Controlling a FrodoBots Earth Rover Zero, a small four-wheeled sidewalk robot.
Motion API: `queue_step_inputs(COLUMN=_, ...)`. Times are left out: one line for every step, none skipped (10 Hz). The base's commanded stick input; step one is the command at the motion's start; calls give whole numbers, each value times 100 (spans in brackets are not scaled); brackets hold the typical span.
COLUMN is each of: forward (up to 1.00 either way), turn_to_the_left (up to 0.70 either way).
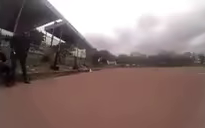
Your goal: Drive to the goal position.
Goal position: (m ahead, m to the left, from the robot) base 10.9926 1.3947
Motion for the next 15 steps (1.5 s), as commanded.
queue_step_inputs(forward=100, turn_to_the_left=0)
queue_step_inputs(forward=100, turn_to_the_left=0)
queue_step_inputs(forward=100, turn_to_the_left=0)
queue_step_inputs(forward=100, turn_to_the_left=0)
queue_step_inputs(forward=100, turn_to_the_left=0)
queue_step_inputs(forward=100, turn_to_the_left=-9)
queue_step_inputs(forward=100, turn_to_the_left=-23)
queue_step_inputs(forward=100, turn_to_the_left=-27)
queue_step_inputs(forward=100, turn_to_the_left=-27)
queue_step_inputs(forward=100, turn_to_the_left=-27)
queue_step_inputs(forward=100, turn_to_the_left=-27)
queue_step_inputs(forward=100, turn_to_the_left=-19)
queue_step_inputs(forward=100, turn_to_the_left=-6)
queue_step_inputs(forward=100, turn_to_the_left=0)
queue_step_inputs(forward=100, turn_to_the_left=0)
